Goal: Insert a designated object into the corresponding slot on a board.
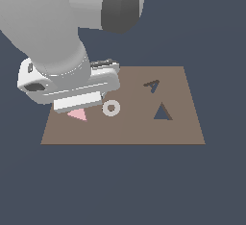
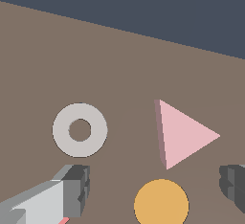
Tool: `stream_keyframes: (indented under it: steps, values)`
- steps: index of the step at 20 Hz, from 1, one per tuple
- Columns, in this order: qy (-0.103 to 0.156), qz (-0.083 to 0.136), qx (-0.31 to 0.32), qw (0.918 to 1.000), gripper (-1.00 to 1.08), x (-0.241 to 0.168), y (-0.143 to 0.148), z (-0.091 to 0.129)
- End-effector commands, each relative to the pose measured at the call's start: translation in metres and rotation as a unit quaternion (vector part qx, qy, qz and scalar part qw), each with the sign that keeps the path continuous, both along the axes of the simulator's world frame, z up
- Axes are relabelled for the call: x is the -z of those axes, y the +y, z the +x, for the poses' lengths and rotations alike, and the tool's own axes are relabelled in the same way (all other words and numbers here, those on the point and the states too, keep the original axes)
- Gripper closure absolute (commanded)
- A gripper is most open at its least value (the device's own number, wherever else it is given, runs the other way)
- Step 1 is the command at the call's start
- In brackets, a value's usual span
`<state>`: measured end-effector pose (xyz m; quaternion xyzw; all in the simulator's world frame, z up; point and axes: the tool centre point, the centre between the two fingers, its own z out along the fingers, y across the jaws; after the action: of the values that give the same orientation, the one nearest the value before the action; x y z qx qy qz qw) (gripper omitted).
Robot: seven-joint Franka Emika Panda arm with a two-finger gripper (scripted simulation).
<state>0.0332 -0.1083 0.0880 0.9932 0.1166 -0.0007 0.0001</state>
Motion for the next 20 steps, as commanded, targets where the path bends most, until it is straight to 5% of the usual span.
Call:
stream_keyframes:
  steps: [1, 20]
  values:
    - [-0.001, 0.0, -0.016, 0.9999, -0.92, 0.012, -0.012, 0.007]
    - [0.0, 0.0, -0.051, 0.9987, -0.92, 0.042, -0.04, 0.027]
